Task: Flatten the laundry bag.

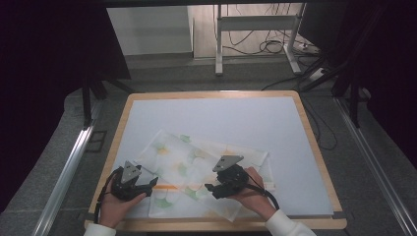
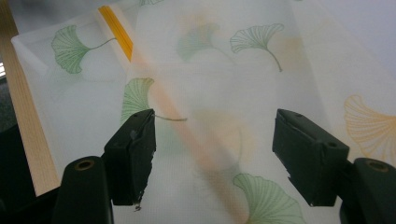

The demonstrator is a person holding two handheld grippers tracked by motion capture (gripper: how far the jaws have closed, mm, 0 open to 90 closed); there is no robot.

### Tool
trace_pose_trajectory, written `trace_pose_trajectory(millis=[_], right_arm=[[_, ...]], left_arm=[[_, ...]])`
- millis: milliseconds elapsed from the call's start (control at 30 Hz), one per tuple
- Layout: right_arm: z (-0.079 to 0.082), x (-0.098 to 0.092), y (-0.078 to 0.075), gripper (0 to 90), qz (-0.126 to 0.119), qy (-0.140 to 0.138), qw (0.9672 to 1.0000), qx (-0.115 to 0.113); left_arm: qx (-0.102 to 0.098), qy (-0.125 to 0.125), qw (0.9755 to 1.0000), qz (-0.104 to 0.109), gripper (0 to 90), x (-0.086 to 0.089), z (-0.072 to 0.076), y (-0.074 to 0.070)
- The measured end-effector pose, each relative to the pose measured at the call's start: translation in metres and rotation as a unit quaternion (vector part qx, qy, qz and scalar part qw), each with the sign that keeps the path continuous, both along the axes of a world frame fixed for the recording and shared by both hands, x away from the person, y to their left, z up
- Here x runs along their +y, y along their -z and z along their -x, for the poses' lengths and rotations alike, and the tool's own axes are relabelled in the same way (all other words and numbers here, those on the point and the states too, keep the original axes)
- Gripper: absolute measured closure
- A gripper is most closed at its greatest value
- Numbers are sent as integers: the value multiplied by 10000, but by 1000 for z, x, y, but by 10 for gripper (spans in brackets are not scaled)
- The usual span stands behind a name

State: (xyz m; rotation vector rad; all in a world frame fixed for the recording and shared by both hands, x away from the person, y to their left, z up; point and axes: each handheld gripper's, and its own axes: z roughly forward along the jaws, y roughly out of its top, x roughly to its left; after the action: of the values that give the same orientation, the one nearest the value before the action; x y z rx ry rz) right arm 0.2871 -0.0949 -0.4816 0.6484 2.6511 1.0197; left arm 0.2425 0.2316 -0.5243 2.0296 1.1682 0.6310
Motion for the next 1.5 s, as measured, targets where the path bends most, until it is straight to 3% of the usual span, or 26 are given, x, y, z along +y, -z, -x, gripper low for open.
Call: trace_pose_trajectory(millis=[400,733,1000,1233,1467,1500], right_arm=[[6,26,12,303,332,-257,9990,160],[14,53,30,296,794,-555,9948,321],[16,61,36,317,1049,-583,9921,378],[16,61,35,392,1120,-478,9919,366],[11,60,33,540,1128,-423,9917,438],[9,60,33,599,1126,-398,9919,436]], left_arm=[[-34,59,10000,-48,246,-1,0,1],[-47,79,9999,-46,250,0,0,0],[8,70,10000,-63,249,1,-1,1],[26,80,9999,-95,248,1,-1,2],[29,94,9999,-122,247,1,-1,2],[27,93,9999,-123,247,1,-1,2]])
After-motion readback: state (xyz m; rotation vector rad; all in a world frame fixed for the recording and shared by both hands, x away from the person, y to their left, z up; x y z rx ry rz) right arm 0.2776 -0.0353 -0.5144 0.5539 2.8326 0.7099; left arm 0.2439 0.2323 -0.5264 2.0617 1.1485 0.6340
